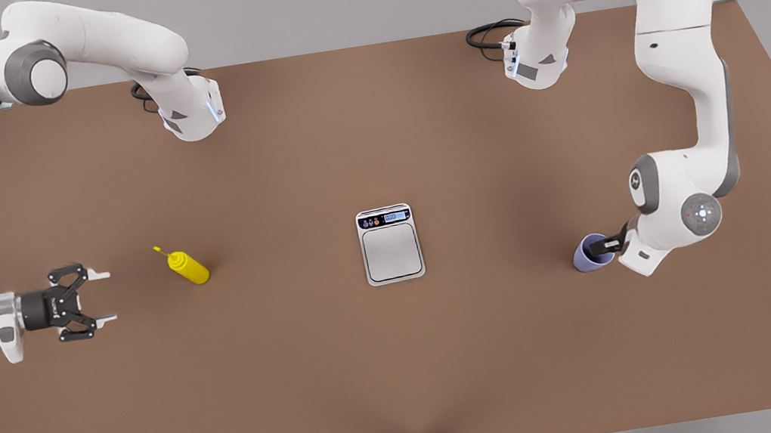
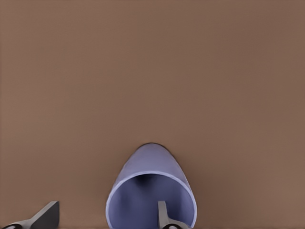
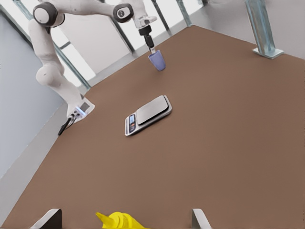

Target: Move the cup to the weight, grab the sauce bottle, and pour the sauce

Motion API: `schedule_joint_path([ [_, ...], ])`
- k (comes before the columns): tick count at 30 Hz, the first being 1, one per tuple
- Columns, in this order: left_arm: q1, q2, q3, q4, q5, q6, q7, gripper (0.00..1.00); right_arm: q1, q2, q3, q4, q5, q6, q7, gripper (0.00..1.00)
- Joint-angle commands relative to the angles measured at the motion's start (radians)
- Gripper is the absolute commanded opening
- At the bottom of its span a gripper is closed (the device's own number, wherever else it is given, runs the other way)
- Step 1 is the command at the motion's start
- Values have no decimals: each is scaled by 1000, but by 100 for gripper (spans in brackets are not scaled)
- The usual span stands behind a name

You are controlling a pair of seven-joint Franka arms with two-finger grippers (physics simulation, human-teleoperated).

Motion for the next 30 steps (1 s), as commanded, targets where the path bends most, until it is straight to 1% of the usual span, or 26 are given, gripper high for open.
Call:
schedule_joint_path([
  [1,0,1,-1,0,0,0,0,80,-3,6,0,-1,5,2,-14,100],
  [2,0,9,1,0,0,0,0,68,-15,14,0,-28,26,4,-94,100],
  [4,0,22,1,2,0,5,0,65,-30,11,0,-104,58,20,-158,100],
  [6,1,36,1,2,0,25,-2,65,-47,5,0,-180,98,40,-250,100],
  [7,1,42,1,2,0,25,-2,65,-49,5,0,-193,121,40,-287,100],
  [8,0,47,1,2,0,25,-2,63,-49,5,0,-200,140,44,-344,100],
  [10,1,55,1,2,0,26,-2,56,-47,5,0,-240,161,91,-513,100],
  [11,1,56,1,2,0,26,-2,49,-44,11,0,-248,163,113,-577,100],
  [12,1,56,1,2,0,26,-2,37,-43,19,-1,-254,160,125,-613,100],
  [13,1,56,1,2,0,26,-2,28,-41,39,-1,-254,158,142,-640,100],
  [14,1,56,1,2,-1,26,-3,26,-37,43,-1,-257,157,145,-654,100],
  [15,1,56,1,2,-1,26,-5,21,-29,53,-1,-263,158,162,-689,100],
  [17,0,56,-1,3,0,26,-6,21,-18,91,0,-277,158,166,-695,100],
  [20,-2,62,-1,5,2,26,-6,21,-21,94,-1,-294,157,179,-714,100],
  [25,-5,64,-2,20,2,26,-6,21,-84,95,0,-295,114,175,-717,100],
  [27,-5,55,-19,38,-1,23,-9,21,-109,89,0,-340,86,175,-757,100],
  [30,-14,-30,-56,43,-5,15,-11,21,-118,82,0,-449,85,204,-809,100],
])
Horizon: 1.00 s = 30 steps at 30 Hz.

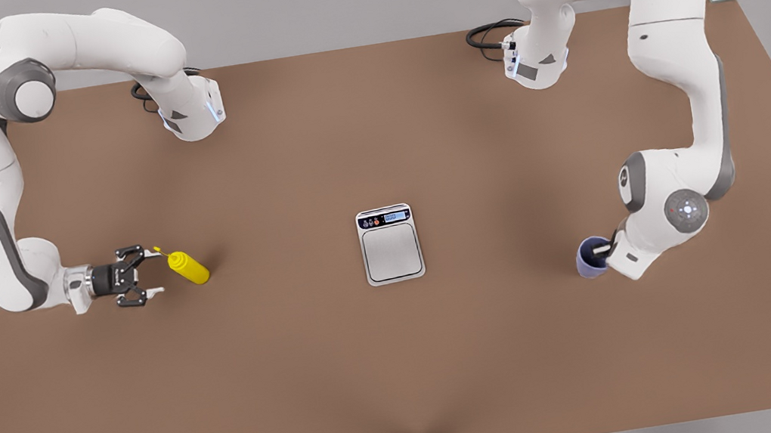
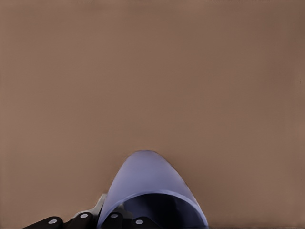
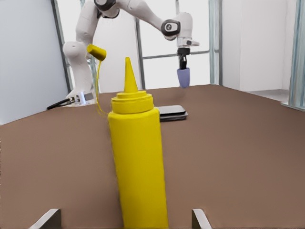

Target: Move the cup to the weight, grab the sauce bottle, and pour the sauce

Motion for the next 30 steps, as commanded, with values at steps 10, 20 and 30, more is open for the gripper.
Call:
schedule_joint_path([
  [10,-515,148,1,355,-253,-147,-682,21,5,-20,32,-40,5,43,-2,100],
  [20,-603,259,-18,374,-345,-80,-700,21,18,-20,101,-59,32,103,7,100],
  [30,-603,283,-18,371,-339,-86,-699,72,11,-20,150,-62,34,106,31,100],
])
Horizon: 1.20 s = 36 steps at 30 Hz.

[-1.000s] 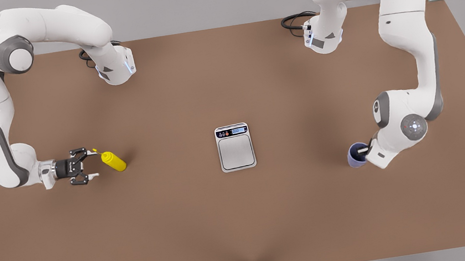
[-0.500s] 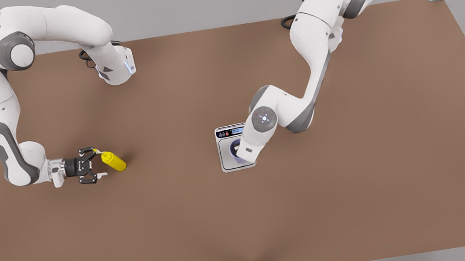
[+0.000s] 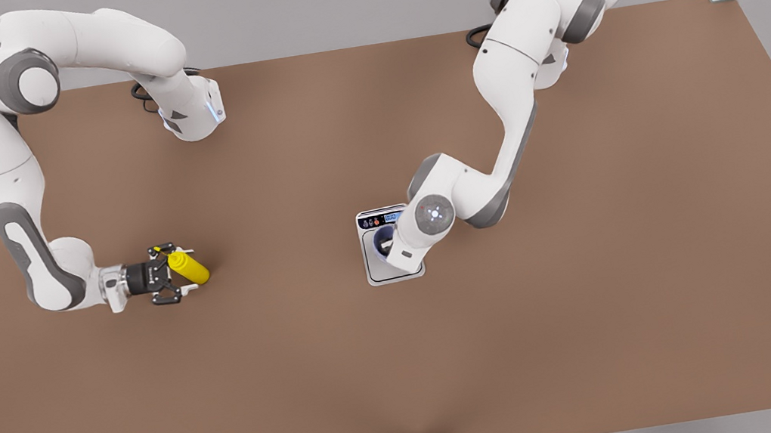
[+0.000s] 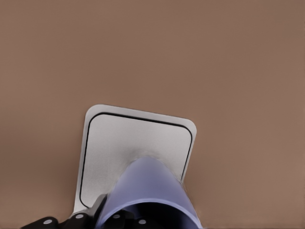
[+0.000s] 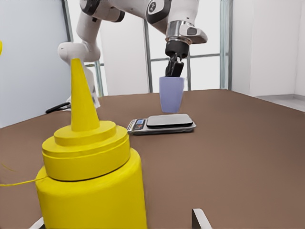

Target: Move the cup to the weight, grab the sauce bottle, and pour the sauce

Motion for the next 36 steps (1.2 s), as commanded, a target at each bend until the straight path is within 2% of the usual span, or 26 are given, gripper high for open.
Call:
schedule_joint_path([
  [1,0,3,0,0,-32,0,-2,88,0,0,0,1,0,0,8,100],
  [2,0,3,0,0,-32,0,-1,100,-3,0,2,-1,0,0,11,100],
  [5,0,3,0,0,-32,0,-2,100,-2,0,12,-1,0,0,11,100],
  [6,0,3,0,0,-32,0,-2,100,3,0,14,-1,0,0,13,94],
  [7,0,3,0,0,-32,0,-4,100,5,0,22,-1,0,2,13,92],
  [8,0,3,0,0,-30,0,-2,100,3,0,28,-2,0,11,13,87],
  [9,0,3,0,0,-30,0,-2,100,2,-3,28,-4,0,14,15,78],
  [10,0,3,0,0,-30,0,-2,100,2,-3,28,-4,0,14,21,74],
  [13,3,-3,2,3,-30,-8,2,100,6,-2,28,-4,0,14,22,53],
  [15,6,-28,8,5,-33,-54,-2,100,5,-2,28,-4,0,14,22,48],
  [18,14,-143,35,5,-41,-150,-5,100,3,-2,28,-4,0,14,22,46],
  [19,15,-212,92,6,-47,-251,-7,100,5,-3,28,-2,0,14,24,45],
  [20,14,-247,211,84,-96,-391,-5,100,6,-5,28,-1,0,14,27,45],
  [21,15,-249,394,224,-145,-595,7,100,6,-14,29,-2,0,14,47,44],
  [22,15,-253,538,271,-181,-634,7,100,9,-32,32,-1,0,14,62,44],
  [24,15,-275,710,273,-179,-634,100,100,11,-98,71,-1,0,14,157,44],
  [26,12,-272,804,271,-147,-650,399,100,67,-167,94,5,0,55,264,43],
  [29,8,-282,842,275,-95,-681,568,100,222,-218,97,50,2,173,435,43],
  [31,17,-376,839,273,-29,-738,669,100,348,-250,104,65,6,291,567,44],
  [32,58,-409,787,273,-4,-761,676,100,420,-252,106,85,6,339,629,44],
  [33,243,-511,473,227,149,-753,677,100,480,-252,106,108,3,380,688,44],
  [34,500,-571,158,140,221,-713,688,100,525,-255,106,119,-6,414,740,44],
  [35,545,-653,118,-38,220,-579,713,100,571,-255,104,142,-15,437,768,44],
  [36,545,-660,120,-83,220,-543,714,100,606,-256,104,156,-72,462,832,44],
])
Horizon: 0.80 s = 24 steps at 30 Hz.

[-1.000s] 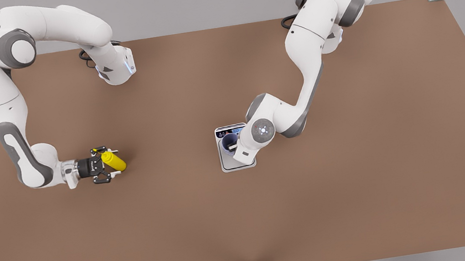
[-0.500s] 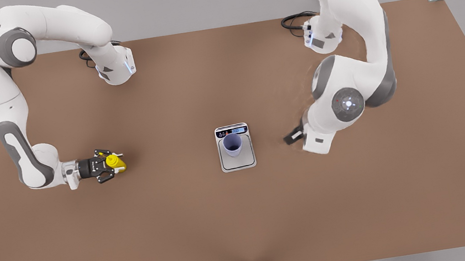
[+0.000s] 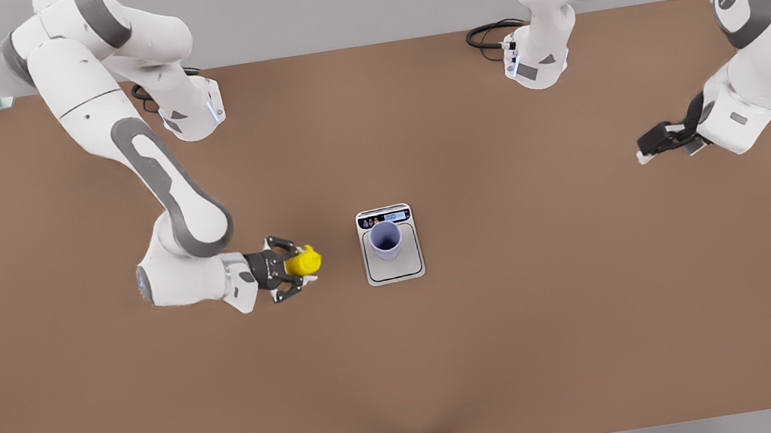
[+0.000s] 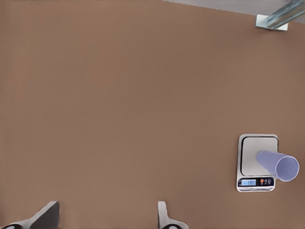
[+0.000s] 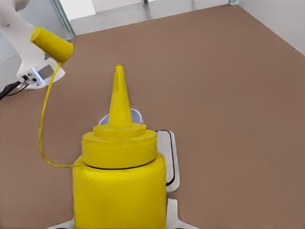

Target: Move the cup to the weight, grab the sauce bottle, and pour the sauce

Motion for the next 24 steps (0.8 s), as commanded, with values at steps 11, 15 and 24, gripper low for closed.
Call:
schedule_joint_path([
  [11,-18,31,1,0,90,-8,0,100,170,-90,-8,-23,-297,79,251,44],
  [15,-18,37,3,-1,89,-15,2,100,201,-90,-12,-22,-323,79,297,44],
  [24,-3,45,20,-3,89,-30,54,100,343,-83,-141,4,-361,74,359,44],
])
